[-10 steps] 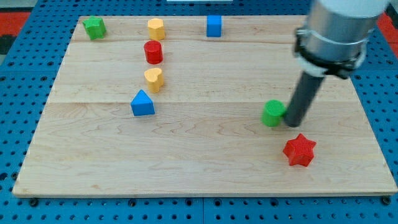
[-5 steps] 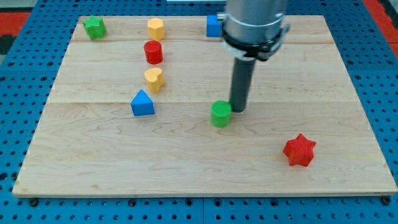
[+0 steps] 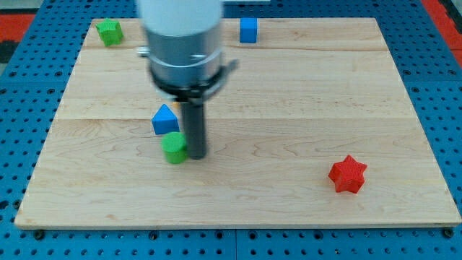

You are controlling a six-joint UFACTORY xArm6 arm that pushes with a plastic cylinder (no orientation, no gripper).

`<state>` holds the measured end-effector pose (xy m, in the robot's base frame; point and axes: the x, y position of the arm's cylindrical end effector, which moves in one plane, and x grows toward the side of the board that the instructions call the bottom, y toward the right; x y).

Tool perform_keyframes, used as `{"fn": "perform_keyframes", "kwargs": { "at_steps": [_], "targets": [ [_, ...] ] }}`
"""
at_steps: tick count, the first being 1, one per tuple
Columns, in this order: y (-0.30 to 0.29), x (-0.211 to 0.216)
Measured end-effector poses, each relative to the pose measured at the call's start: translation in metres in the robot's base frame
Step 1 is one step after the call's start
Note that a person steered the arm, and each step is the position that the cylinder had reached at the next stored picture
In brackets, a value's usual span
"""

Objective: Move the green circle to the left of the blue triangle

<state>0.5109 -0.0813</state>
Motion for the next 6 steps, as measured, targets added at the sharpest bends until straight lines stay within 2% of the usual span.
{"fn": "perform_keyframes", "kwargs": {
  "at_steps": [1, 2, 4, 5, 6],
  "targets": [
    [-0.028, -0.001],
    [-0.028, 0.019],
    [-0.111, -0.006],
    [-0.096, 0.016],
    [0.009, 0.032]
  ]
}}
